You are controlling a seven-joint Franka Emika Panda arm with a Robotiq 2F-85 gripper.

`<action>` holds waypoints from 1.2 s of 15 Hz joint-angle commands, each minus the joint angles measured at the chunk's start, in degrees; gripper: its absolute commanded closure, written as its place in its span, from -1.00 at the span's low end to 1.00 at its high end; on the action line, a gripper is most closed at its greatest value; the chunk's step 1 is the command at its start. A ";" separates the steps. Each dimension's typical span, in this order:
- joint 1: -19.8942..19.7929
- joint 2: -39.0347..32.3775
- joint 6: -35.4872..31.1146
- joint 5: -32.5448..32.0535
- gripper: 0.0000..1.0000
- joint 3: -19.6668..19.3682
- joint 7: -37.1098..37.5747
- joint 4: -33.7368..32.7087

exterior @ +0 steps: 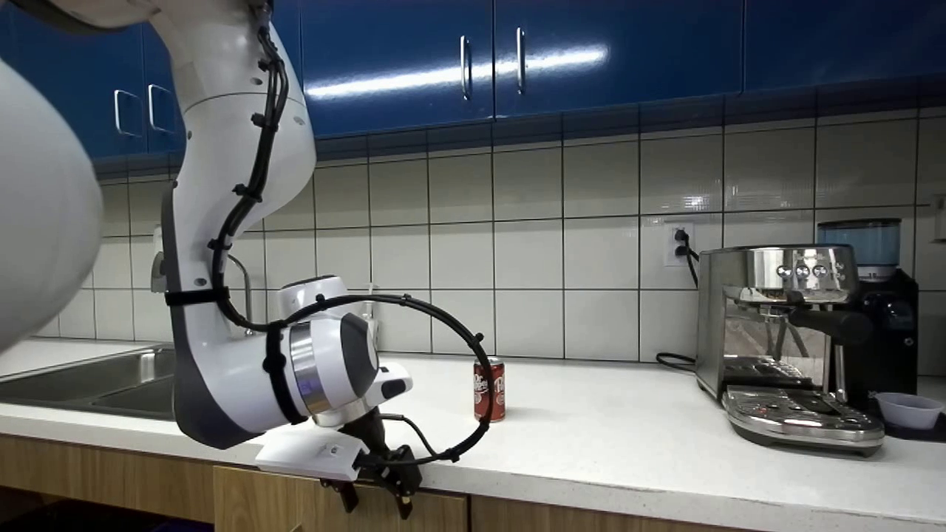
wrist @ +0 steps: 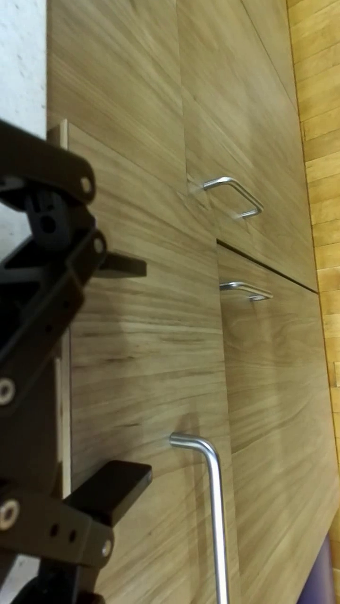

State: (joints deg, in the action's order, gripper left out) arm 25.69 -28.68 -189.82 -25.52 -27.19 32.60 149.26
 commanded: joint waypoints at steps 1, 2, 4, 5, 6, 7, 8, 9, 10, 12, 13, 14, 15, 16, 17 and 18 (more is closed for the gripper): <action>-3.58 0.80 2.57 0.57 -1.00 2.61 0.91 -4.04; -3.94 0.69 2.87 0.65 -1.00 2.92 0.88 -4.53; -4.64 0.71 3.32 0.79 -1.00 3.62 0.89 -4.79; -5.05 0.75 3.43 0.76 -1.00 3.98 0.84 -4.86; -5.03 0.77 3.51 0.79 -1.00 4.01 0.82 -4.91; -5.26 0.83 3.55 0.74 -1.00 4.18 0.73 -4.90; -5.47 0.91 3.65 0.71 -1.00 4.34 0.68 -4.89; -5.57 1.33 3.74 0.60 -1.00 4.41 0.57 -4.66; -5.70 1.88 3.89 0.44 -1.00 4.52 0.42 -4.26; -6.10 3.48 4.54 -0.03 -1.00 4.78 -0.02 -3.03; -6.73 4.83 5.32 -0.48 -1.00 5.21 -0.45 -2.06; -6.91 5.77 5.67 -0.63 -1.00 5.24 -0.72 -1.45; -7.10 7.16 6.30 -0.77 -1.00 5.26 -1.01 -0.66; -7.68 8.62 7.09 -0.80 -1.00 5.68 -1.21 0.00; -8.00 9.92 7.61 -0.78 -1.00 5.82 -1.42 0.52; -8.55 11.70 8.45 -0.78 -1.00 6.11 -1.77 1.25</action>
State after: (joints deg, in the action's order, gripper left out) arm 20.44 -24.30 -184.78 -25.68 -22.86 32.09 149.05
